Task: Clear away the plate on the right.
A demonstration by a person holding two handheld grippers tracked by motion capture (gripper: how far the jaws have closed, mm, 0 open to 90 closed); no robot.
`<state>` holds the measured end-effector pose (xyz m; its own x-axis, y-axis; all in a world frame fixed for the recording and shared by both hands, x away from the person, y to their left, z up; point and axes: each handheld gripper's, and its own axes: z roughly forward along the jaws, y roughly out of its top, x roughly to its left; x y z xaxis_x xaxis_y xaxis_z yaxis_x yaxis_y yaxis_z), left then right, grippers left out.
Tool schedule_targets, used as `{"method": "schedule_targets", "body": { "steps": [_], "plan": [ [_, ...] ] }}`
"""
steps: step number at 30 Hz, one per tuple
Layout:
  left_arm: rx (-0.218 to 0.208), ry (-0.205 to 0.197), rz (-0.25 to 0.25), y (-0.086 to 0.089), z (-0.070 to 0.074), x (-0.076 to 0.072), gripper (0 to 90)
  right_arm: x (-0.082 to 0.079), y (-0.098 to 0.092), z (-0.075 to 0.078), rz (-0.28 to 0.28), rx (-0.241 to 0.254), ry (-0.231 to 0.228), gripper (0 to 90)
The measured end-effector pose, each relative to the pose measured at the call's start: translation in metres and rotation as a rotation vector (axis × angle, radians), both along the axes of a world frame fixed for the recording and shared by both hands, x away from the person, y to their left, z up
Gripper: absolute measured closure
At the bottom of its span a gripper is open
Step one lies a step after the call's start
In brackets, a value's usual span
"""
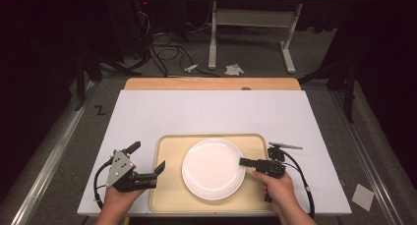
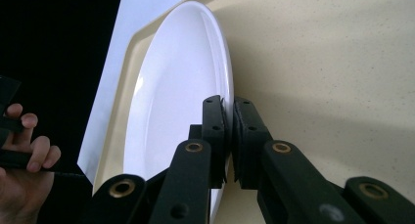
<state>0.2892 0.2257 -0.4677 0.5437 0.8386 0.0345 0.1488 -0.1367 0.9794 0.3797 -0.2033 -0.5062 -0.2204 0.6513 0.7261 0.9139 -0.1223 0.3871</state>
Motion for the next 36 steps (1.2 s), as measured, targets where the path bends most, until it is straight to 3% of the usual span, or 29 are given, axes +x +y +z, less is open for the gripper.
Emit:
{"method": "schedule_targets", "body": {
  "steps": [26,36],
  "plan": [
    [0.001,0.007,-0.007,-0.0006,-0.0009,0.0002,0.7,-0.0003,-0.0003,-0.0049,0.013,-0.106,0.011,84.2],
    [0.006,0.007,-0.008,-0.001,-0.001,0.0002,0.7,-0.0011,0.0012,-0.0061,0.03,-0.132,-0.008,81.6]
  ]
}}
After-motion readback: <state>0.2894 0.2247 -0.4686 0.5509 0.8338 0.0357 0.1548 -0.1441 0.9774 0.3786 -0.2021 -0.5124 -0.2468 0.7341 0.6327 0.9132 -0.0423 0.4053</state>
